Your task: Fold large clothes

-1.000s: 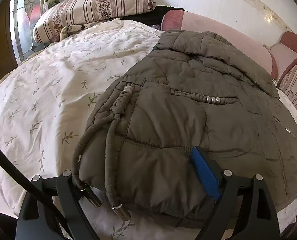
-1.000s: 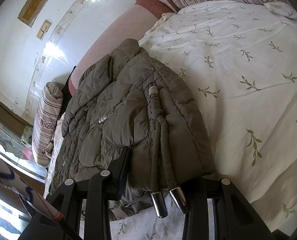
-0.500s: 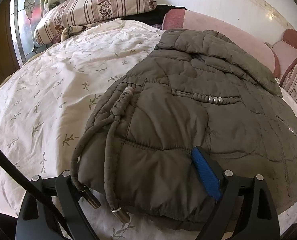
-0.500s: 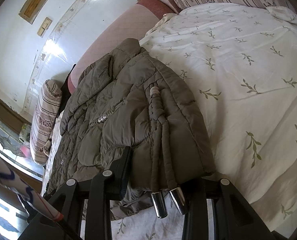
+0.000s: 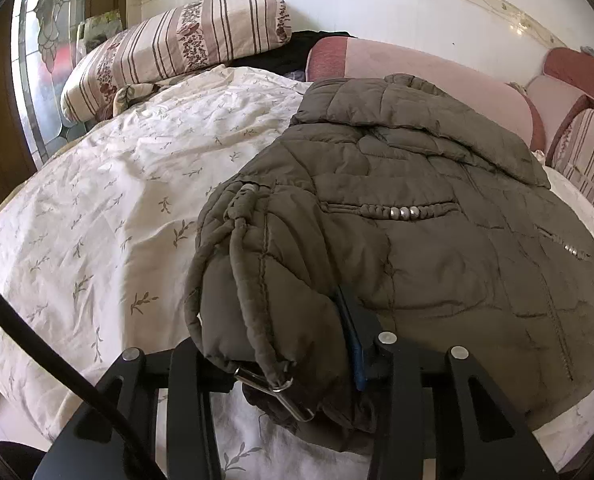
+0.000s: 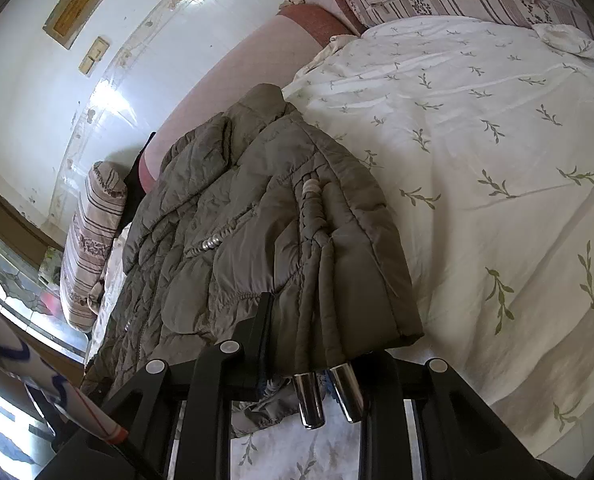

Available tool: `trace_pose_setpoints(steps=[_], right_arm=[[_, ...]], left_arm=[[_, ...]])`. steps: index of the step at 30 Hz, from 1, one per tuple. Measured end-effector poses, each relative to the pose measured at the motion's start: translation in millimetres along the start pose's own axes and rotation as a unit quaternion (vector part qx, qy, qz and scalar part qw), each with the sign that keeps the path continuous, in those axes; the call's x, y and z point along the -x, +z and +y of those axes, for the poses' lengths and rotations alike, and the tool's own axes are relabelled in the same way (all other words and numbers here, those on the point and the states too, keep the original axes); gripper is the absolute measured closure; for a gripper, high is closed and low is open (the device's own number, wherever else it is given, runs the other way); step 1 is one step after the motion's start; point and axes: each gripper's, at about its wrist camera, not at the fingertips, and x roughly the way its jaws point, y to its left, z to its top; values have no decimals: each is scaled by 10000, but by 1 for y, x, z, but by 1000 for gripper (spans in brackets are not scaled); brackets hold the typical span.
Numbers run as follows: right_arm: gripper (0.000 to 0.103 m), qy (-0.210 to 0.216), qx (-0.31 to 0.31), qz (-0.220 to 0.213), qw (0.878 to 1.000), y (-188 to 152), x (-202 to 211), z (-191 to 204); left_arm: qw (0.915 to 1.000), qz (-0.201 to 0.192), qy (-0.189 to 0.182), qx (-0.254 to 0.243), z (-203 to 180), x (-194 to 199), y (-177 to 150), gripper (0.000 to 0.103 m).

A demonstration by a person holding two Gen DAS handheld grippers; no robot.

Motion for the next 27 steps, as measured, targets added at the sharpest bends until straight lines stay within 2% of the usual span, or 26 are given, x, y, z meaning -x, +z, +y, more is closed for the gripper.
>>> trace_pose_setpoints(steps=[3, 6, 9, 10, 14, 16, 27], right_arm=[[78, -28, 15, 29, 10000, 0, -2, 0], [71, -27, 0, 55, 10000, 0, -3, -2], [70, -1, -43, 74, 10000, 0, -5, -3], [76, 4, -24, 60, 10000, 0, -4, -3], [84, -260, 395, -52, 9989, -3, 0, 10], [85, -371, 561, -108, 9977, -4, 2, 17], [90, -404, 790, -327, 9955, -5, 19, 28]], left_arm=[[10000, 6, -17, 7, -1, -1, 0, 64], [10000, -23, 10, -43, -2, -1, 0, 67], [9999, -53, 49, -109, -4, -1, 0, 67], [9999, -54, 45, -113, -4, -1, 0, 68], [9999, -80, 19, -112, -5, 0, 0, 71], [9998, -111, 29, -147, -6, 2, 0, 73], [9989, -362, 15, -313, -11, 16, -2, 77]])
